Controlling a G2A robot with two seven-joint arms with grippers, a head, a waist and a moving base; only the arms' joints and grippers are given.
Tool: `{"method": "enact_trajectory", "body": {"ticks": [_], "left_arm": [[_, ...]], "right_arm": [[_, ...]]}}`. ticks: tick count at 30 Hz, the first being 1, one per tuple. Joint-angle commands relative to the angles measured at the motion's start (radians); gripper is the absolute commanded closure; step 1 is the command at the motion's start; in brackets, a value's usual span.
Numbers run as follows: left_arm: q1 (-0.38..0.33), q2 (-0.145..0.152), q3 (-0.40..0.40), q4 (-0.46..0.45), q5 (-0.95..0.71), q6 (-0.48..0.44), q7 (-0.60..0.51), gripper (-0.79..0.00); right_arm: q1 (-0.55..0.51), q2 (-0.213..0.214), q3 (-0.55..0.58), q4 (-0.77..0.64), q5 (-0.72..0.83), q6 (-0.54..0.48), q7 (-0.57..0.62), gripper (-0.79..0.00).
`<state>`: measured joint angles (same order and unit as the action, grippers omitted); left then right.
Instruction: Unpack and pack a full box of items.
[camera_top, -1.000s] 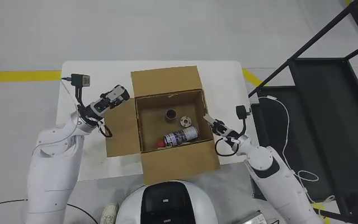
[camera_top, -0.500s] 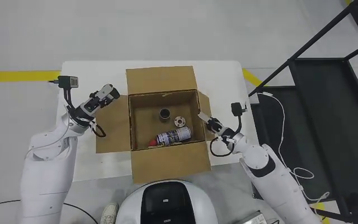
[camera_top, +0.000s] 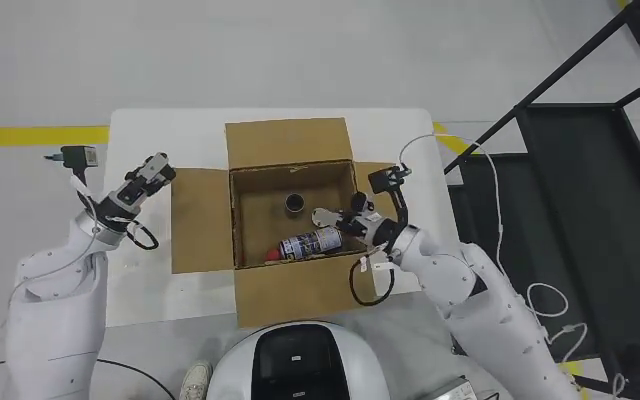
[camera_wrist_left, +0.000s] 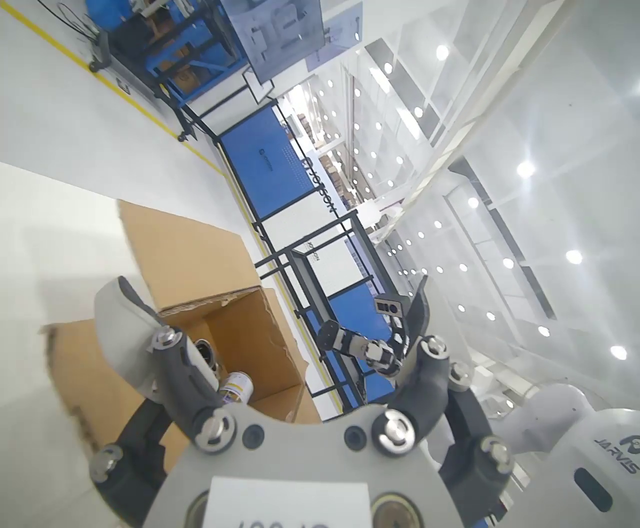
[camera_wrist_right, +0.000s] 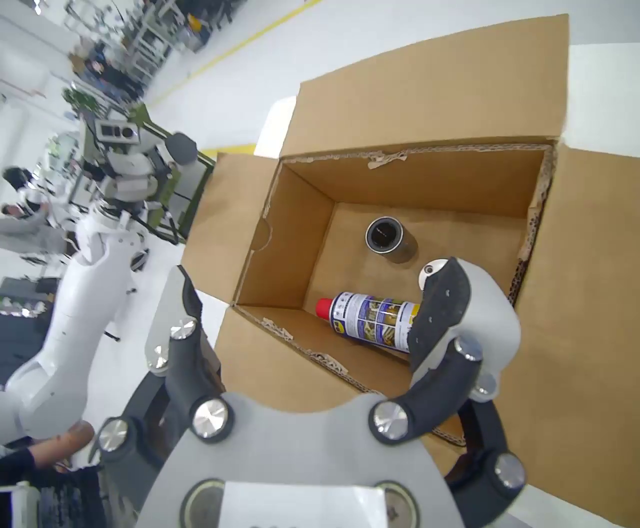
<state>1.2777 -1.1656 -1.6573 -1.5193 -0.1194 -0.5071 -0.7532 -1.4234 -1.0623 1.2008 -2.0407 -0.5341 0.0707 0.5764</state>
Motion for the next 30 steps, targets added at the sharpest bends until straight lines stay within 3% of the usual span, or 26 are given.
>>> {"method": "enact_trajectory", "body": {"ticks": [1,6,11,14,19,30], "left_arm": [[0.003,0.003,-0.015,0.007,0.02,0.006,0.022,-0.785],[0.005,0.006,-0.02,0.032,0.012,0.005,0.059,-0.785],[-0.014,0.009,-0.01,0.065,0.001,-0.017,0.05,-0.785],[-0.035,0.012,0.005,0.092,-0.097,-0.034,-0.031,-0.785],[-0.1,0.023,-0.024,0.185,-0.196,0.04,-0.096,-0.785],[-0.103,0.023,-0.022,0.189,-0.202,0.041,-0.099,-0.785]], "right_arm": [[0.058,-0.007,-0.062,0.015,-0.074,0.038,0.045,-0.785],[0.166,-0.027,-0.167,0.08,-0.16,0.102,0.09,-0.785],[0.166,-0.027,-0.167,0.08,-0.16,0.102,0.09,-0.785],[0.166,-0.027,-0.167,0.08,-0.16,0.102,0.09,-0.785],[0.166,-0.027,-0.167,0.08,-0.16,0.102,0.09,-0.785],[0.164,-0.029,-0.166,0.084,-0.156,0.103,0.078,-0.785]]}}
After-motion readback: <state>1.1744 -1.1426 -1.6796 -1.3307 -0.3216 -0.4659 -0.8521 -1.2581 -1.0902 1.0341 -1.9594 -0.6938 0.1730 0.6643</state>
